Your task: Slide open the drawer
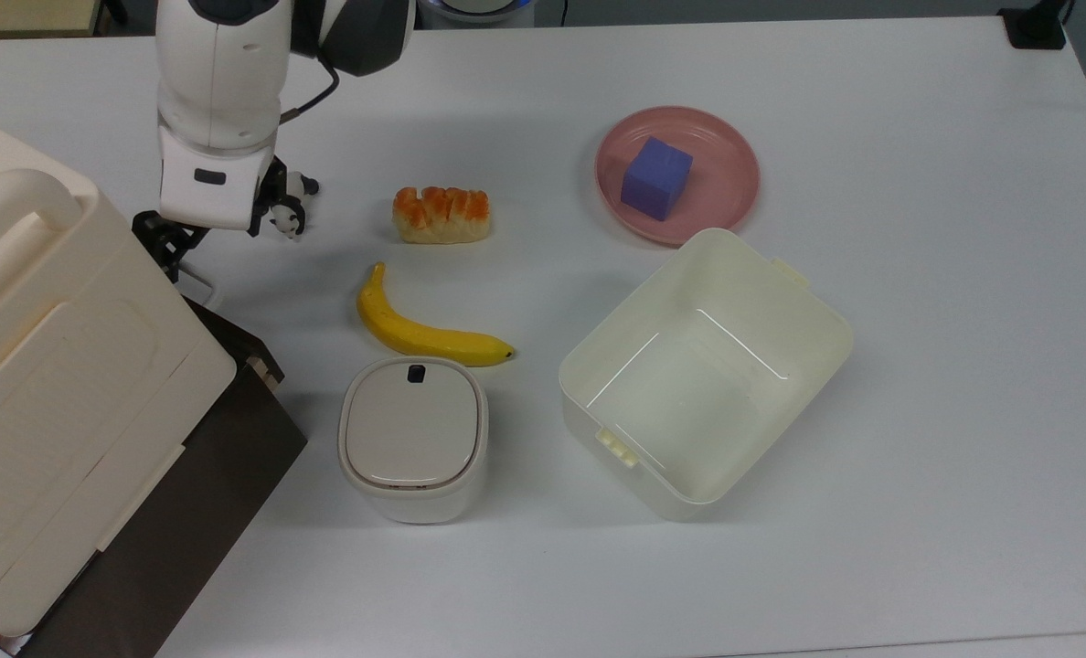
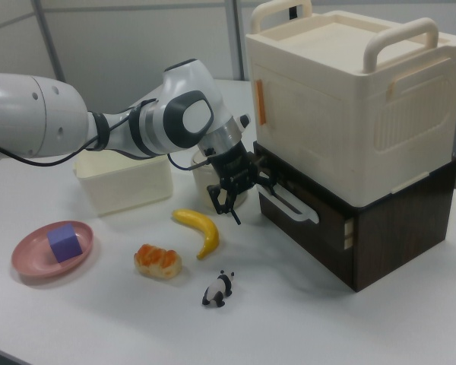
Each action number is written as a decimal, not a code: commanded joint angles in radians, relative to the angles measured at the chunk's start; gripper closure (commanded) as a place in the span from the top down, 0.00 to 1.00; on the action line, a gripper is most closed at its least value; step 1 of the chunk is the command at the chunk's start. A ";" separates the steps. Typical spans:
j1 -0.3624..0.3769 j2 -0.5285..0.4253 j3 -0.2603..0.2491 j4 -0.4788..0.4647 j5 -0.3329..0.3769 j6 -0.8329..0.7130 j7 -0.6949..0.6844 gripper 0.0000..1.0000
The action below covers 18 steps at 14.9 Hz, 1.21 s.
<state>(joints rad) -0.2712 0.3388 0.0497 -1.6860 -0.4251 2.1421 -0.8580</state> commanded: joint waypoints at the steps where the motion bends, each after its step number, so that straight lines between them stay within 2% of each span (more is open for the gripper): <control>1: 0.010 -0.058 0.058 -0.064 0.014 -0.131 0.092 1.00; 8: 0.007 -0.063 0.120 -0.060 0.029 -0.254 0.151 1.00; 18: 0.003 -0.063 0.130 -0.055 0.034 -0.277 0.157 1.00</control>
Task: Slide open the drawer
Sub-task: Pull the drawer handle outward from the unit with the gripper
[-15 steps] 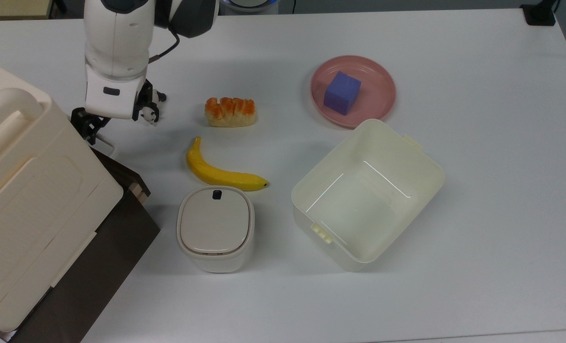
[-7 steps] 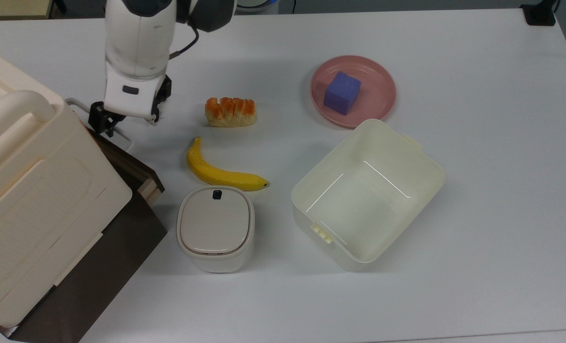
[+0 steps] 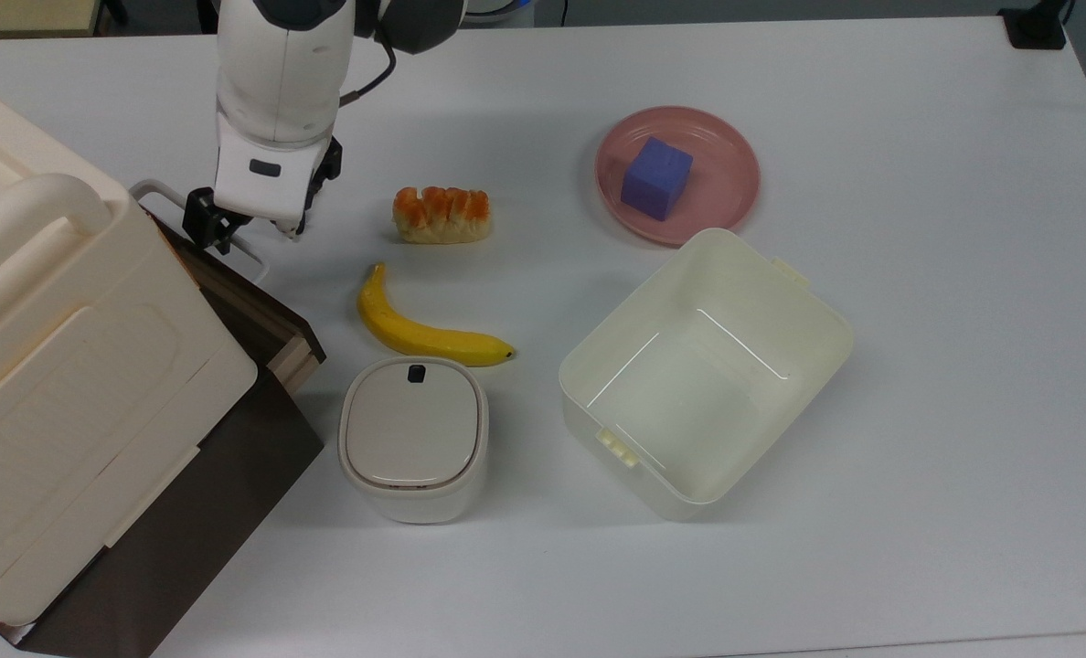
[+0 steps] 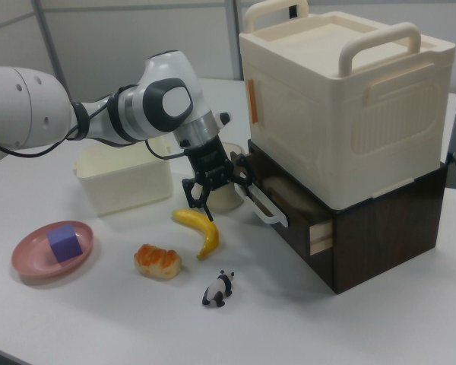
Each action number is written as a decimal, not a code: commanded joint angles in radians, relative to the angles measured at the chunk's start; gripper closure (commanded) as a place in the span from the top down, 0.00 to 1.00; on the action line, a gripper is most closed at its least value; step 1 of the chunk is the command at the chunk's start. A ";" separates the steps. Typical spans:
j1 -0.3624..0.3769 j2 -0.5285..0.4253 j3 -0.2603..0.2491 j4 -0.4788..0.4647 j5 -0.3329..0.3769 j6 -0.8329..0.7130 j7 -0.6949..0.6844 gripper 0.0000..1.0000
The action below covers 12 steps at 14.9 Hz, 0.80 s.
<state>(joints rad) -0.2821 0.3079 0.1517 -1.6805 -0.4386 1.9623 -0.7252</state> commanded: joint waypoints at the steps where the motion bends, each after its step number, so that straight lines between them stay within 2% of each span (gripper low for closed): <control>1: 0.015 -0.032 0.028 -0.061 0.047 -0.100 0.024 1.00; 12: 0.014 -0.033 0.057 -0.065 0.047 -0.193 0.029 1.00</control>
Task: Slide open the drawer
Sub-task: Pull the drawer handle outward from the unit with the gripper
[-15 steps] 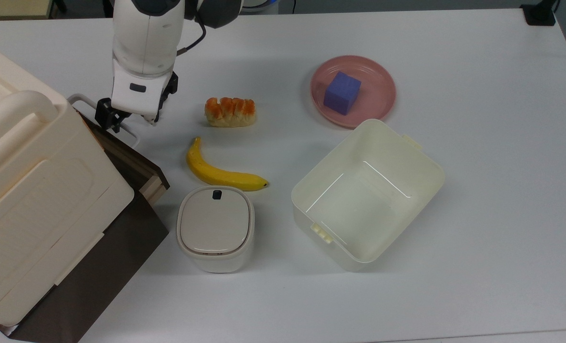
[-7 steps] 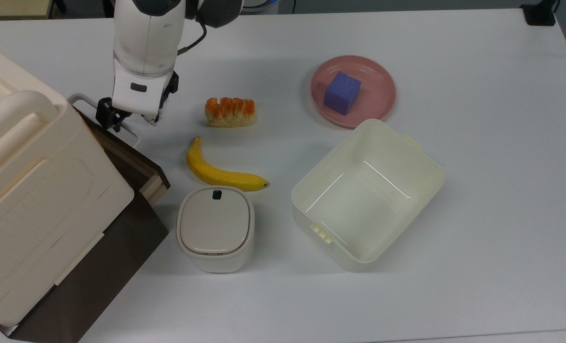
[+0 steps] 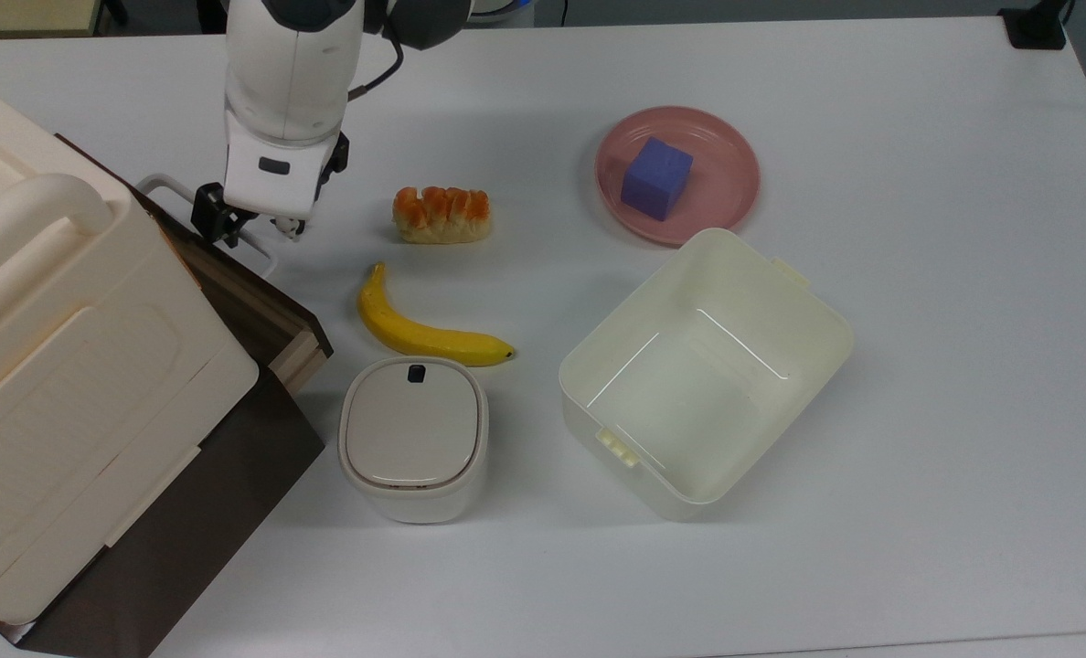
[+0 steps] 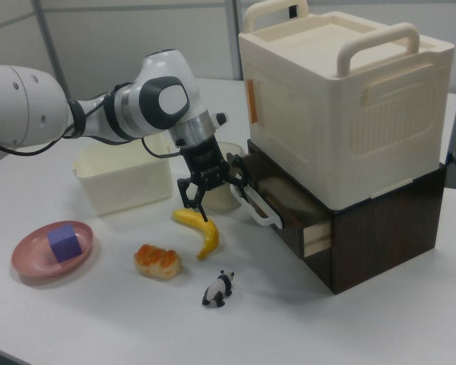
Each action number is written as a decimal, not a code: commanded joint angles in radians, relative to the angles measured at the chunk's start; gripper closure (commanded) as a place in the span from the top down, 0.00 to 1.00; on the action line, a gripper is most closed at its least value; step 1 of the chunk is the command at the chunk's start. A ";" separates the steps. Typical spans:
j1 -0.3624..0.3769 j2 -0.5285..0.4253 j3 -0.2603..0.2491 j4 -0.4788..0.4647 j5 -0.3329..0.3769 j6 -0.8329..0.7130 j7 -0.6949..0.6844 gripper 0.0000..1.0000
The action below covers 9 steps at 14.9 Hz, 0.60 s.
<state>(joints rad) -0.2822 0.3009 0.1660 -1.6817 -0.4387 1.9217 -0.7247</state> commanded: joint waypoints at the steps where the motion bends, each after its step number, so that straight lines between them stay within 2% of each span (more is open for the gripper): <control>1: 0.015 -0.026 0.044 -0.064 0.048 -0.168 0.028 1.00; 9: 0.014 -0.025 0.047 -0.062 0.052 -0.219 0.024 1.00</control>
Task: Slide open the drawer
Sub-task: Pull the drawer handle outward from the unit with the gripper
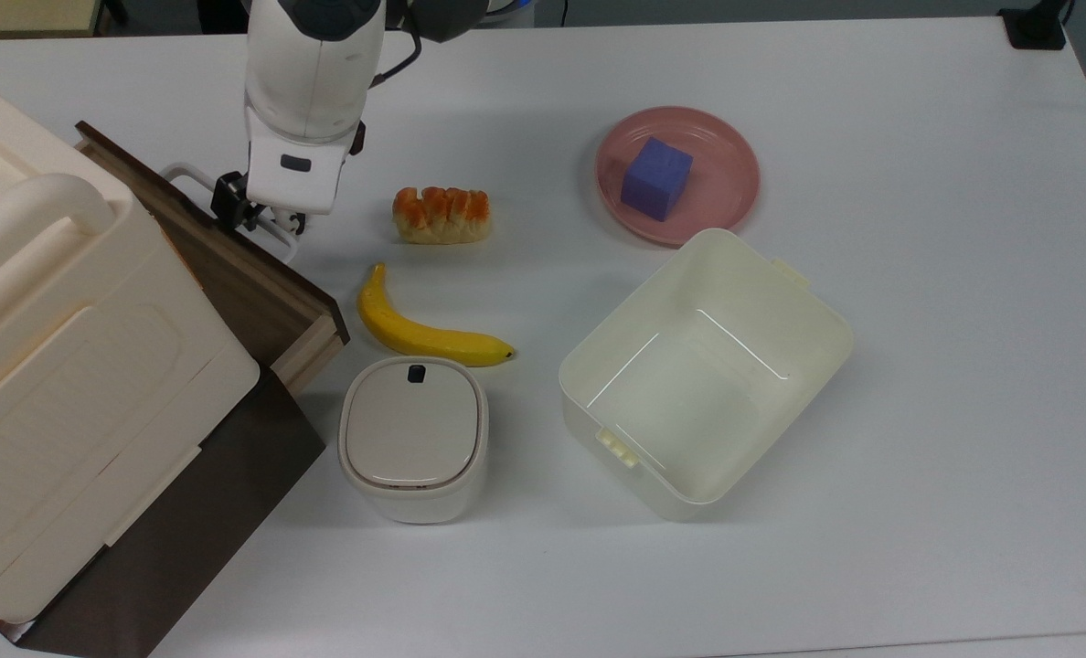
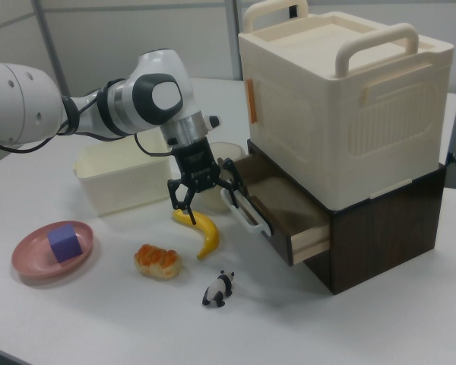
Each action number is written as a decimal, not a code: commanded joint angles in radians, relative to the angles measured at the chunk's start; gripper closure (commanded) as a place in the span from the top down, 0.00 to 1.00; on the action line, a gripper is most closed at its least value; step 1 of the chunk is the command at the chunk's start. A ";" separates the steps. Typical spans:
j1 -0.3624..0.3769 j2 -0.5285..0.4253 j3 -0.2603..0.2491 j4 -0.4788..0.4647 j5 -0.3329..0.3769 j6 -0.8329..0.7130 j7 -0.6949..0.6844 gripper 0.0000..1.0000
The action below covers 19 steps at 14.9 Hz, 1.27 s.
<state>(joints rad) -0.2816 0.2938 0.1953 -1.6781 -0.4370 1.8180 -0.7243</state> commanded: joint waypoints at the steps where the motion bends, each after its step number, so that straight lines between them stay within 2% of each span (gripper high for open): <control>1: 0.015 -0.019 0.019 -0.065 0.050 -0.129 0.023 1.00; 4: 0.013 -0.019 0.021 -0.063 0.099 -0.151 0.022 1.00; 13: 0.012 -0.047 0.030 -0.061 0.152 -0.241 0.026 1.00; 19: -0.014 -0.047 0.029 -0.010 0.155 -0.220 0.028 1.00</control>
<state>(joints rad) -0.2795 0.2750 0.2124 -1.6630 -0.3362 1.6667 -0.7244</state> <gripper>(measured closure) 0.000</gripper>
